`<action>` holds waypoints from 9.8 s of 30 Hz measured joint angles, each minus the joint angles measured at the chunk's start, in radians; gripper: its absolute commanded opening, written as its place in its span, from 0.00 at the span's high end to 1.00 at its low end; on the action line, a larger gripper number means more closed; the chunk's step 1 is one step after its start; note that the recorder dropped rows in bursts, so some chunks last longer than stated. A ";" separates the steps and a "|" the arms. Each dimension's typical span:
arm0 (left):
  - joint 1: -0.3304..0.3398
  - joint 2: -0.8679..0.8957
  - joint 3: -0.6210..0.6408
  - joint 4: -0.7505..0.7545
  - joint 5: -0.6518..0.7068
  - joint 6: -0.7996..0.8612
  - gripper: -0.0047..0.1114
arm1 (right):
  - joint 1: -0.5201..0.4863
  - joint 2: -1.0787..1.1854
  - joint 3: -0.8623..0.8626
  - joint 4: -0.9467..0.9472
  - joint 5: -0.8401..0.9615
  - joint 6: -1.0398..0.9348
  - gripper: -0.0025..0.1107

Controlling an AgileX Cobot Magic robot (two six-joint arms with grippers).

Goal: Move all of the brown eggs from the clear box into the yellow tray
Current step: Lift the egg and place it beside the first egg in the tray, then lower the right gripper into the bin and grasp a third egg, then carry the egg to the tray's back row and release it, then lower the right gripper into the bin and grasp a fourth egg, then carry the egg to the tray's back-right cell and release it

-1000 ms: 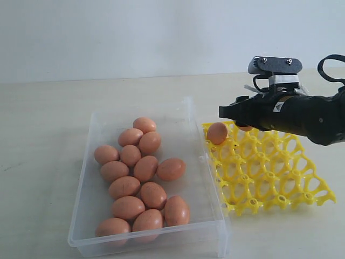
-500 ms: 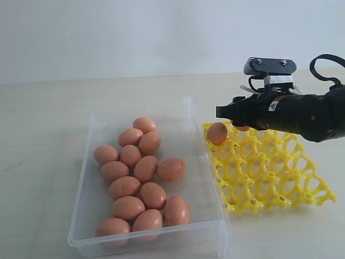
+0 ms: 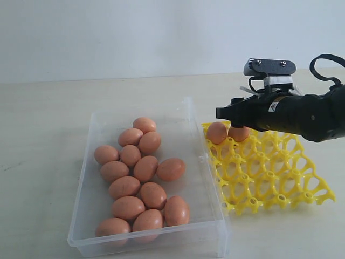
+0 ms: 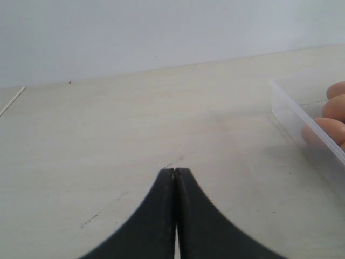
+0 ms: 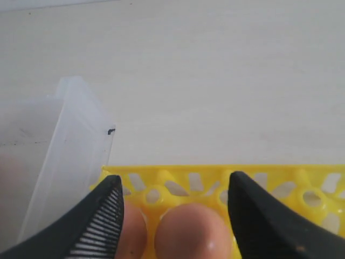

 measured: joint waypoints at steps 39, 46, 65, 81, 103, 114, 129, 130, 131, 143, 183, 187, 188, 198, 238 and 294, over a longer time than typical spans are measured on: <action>0.000 0.000 0.000 0.000 0.000 0.000 0.96 | 0.315 0.223 -0.615 0.201 0.992 -0.215 0.44; 0.000 0.000 0.000 0.000 0.000 0.000 0.96 | 0.348 0.232 -0.615 0.347 0.991 -0.260 0.44; 0.000 0.000 0.000 0.000 0.000 0.000 0.96 | 0.317 0.308 -0.620 0.309 0.983 -0.230 0.44; 0.000 0.000 0.000 0.000 0.000 0.000 0.96 | 0.315 0.333 -0.641 0.286 0.921 -0.230 0.44; 0.000 0.000 0.000 0.000 0.000 0.000 0.96 | 0.315 0.369 -0.684 0.269 0.935 -0.240 0.49; 0.000 0.000 0.000 0.000 0.000 0.000 0.96 | 0.315 0.369 -0.684 0.260 0.906 -0.238 0.63; 0.000 0.000 0.000 0.000 0.000 0.000 0.96 | 0.308 0.158 -0.475 0.167 0.755 -0.282 0.98; 0.000 0.000 0.000 0.000 0.000 0.000 0.96 | 0.307 0.118 -0.434 0.162 0.715 -0.282 0.98; 0.000 0.000 0.000 0.000 0.000 0.000 0.96 | 0.303 0.084 -0.401 0.160 0.673 -0.282 0.98; 0.000 0.000 0.000 0.000 0.000 0.000 0.96 | 0.088 -0.314 -0.103 0.037 0.442 -0.264 0.98; 0.000 0.000 0.000 0.000 0.000 0.000 0.96 | -0.128 -0.046 -0.088 -0.105 0.323 -0.121 0.53; 0.000 0.000 0.000 0.000 0.000 0.000 0.96 | -0.128 -0.046 -0.088 -0.105 0.321 -0.121 0.52; 0.000 0.000 0.000 0.000 0.000 0.000 0.96 | -0.128 -0.046 -0.088 -0.099 0.321 -0.121 0.48; 0.000 0.000 0.000 0.000 0.000 0.000 0.96 | -0.128 -0.046 -0.088 -0.105 0.314 -0.117 0.44; 0.000 0.000 0.000 0.000 0.000 0.000 0.96 | 0.400 0.087 -0.419 -0.059 1.013 -0.258 0.44; 0.000 0.000 0.000 0.000 0.000 0.000 0.96 | -0.110 -0.502 0.035 -0.158 0.314 -0.128 0.98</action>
